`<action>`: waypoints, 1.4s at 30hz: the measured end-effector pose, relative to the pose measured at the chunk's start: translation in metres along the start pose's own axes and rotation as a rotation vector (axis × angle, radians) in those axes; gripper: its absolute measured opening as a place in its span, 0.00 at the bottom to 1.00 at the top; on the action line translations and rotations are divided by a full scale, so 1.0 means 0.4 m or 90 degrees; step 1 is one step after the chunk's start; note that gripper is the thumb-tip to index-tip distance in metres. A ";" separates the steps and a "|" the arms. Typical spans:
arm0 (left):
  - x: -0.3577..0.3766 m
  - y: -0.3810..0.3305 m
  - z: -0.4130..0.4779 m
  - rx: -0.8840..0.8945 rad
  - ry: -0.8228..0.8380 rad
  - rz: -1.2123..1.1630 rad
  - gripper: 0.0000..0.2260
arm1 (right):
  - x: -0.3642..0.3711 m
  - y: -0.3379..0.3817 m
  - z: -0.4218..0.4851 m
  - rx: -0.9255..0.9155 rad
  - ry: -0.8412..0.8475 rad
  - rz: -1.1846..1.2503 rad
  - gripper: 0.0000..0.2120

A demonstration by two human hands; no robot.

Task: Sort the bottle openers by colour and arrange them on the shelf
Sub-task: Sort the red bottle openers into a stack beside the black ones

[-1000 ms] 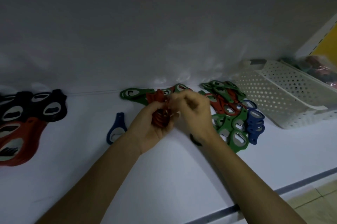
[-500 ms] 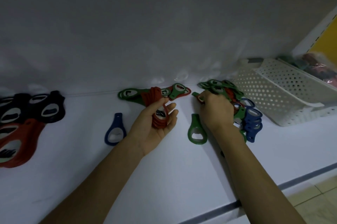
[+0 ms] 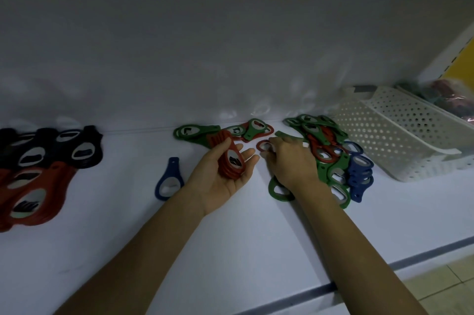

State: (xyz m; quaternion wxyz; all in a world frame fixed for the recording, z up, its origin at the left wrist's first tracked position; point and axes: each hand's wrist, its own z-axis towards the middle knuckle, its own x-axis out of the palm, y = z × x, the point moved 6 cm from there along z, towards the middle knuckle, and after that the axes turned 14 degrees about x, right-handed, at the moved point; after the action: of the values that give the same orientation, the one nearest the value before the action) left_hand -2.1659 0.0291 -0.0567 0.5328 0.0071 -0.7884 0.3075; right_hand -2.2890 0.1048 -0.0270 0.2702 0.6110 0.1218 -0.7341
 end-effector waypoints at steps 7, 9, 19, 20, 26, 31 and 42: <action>-0.003 0.004 0.005 -0.010 0.018 0.014 0.19 | -0.075 0.015 -0.030 -0.010 -0.115 0.359 0.08; 0.004 0.003 0.004 -0.022 0.053 0.025 0.22 | -0.090 0.049 -0.050 -0.085 -0.058 0.609 0.07; 0.020 -0.013 0.004 0.066 0.114 0.123 0.10 | -0.046 0.049 -0.034 0.085 0.204 1.006 0.08; 0.026 -0.018 0.001 0.102 0.124 0.194 0.08 | -0.041 0.048 -0.035 0.099 0.218 0.942 0.13; 0.063 -0.081 -0.031 0.289 0.174 0.620 0.17 | -0.064 0.178 -0.071 0.026 0.451 0.948 0.18; 0.021 -0.195 -0.113 0.328 0.188 0.689 0.14 | -0.114 0.326 -0.105 -0.085 0.392 0.990 0.07; -0.140 -0.288 -0.228 0.379 -0.053 -0.118 0.25 | -0.131 0.555 -0.264 -0.125 0.381 1.053 0.05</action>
State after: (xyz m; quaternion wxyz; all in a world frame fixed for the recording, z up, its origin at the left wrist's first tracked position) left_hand -2.0264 -0.0371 -0.0267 0.5003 0.2471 -0.6808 0.4744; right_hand -2.0745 -0.0115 0.0335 0.7228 0.6437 -0.2310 -0.0990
